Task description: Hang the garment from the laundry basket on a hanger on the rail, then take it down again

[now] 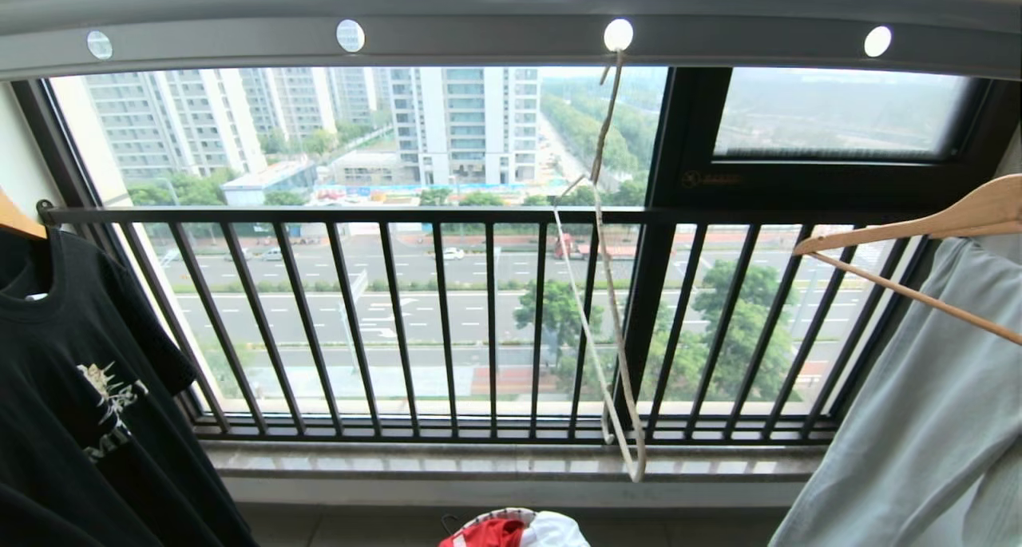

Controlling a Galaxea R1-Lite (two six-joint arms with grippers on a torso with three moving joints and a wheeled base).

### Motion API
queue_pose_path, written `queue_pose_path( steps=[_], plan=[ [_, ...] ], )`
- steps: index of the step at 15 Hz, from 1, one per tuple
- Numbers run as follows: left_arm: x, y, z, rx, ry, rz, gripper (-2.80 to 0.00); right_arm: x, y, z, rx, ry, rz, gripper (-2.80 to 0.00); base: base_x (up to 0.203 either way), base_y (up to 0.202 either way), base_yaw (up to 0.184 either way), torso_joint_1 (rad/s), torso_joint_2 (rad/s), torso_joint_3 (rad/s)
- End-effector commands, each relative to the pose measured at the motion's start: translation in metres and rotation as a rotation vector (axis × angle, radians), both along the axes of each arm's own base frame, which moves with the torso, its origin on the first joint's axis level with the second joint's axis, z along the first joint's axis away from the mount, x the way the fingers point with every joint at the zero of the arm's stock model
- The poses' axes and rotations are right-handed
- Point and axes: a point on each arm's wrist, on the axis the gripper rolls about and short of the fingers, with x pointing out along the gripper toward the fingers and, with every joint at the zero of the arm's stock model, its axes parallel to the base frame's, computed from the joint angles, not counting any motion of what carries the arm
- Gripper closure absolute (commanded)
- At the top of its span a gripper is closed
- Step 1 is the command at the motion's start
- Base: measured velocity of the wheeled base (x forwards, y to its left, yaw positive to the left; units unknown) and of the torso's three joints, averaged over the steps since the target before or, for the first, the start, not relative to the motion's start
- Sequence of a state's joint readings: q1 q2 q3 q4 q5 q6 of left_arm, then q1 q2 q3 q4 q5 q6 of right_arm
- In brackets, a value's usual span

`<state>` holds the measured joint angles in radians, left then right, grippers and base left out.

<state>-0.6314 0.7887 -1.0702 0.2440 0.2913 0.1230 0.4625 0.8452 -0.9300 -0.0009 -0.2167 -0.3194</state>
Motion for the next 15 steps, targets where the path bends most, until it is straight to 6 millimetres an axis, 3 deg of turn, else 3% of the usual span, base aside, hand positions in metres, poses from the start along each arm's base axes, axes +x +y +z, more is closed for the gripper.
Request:
queue_pose_path(
  steps=[1, 4, 6, 8, 11, 15],
  plan=[
    [-0.014, 0.014, 0.006, -0.027, -0.055, 0.168, 0.00, -0.061, -0.031, -0.016, 0.068, -0.133, -0.069, 0.00, 0.000, 0.000, 0.000, 0.000, 0.00, 0.000],
    [-0.047, 0.026, 0.001, -0.046, -0.138, 0.418, 0.00, -0.095, -0.043, -0.035, 0.087, -0.161, -0.236, 0.00, 0.000, 0.000, 0.000, 0.000, 0.00, 0.000],
    [-0.068, 0.026, -0.019, -0.039, -0.163, 0.535, 0.00, -0.106, -0.040, -0.031, 0.082, -0.177, -0.387, 0.00, 0.000, 0.000, 0.000, 0.000, 0.00, 0.000],
    [-0.081, 0.026, -0.048, -0.023, -0.158, 0.561, 0.00, -0.121, -0.036, -0.033, 0.073, -0.189, -0.514, 0.00, 0.000, 0.000, 0.000, 0.000, 0.00, 0.000],
    [-0.091, 0.024, -0.098, 0.027, -0.121, 0.618, 0.00, -0.147, -0.030, -0.056, 0.049, -0.146, -0.549, 0.00, 0.000, 0.000, 0.000, 0.000, 0.00, 0.000],
    [-0.091, 0.023, -0.168, 0.085, -0.052, 0.625, 0.00, -0.141, -0.031, -0.108, 0.024, -0.046, -0.498, 0.00, 0.000, 0.000, 0.000, 0.000, 0.00, 0.000]
  ],
)
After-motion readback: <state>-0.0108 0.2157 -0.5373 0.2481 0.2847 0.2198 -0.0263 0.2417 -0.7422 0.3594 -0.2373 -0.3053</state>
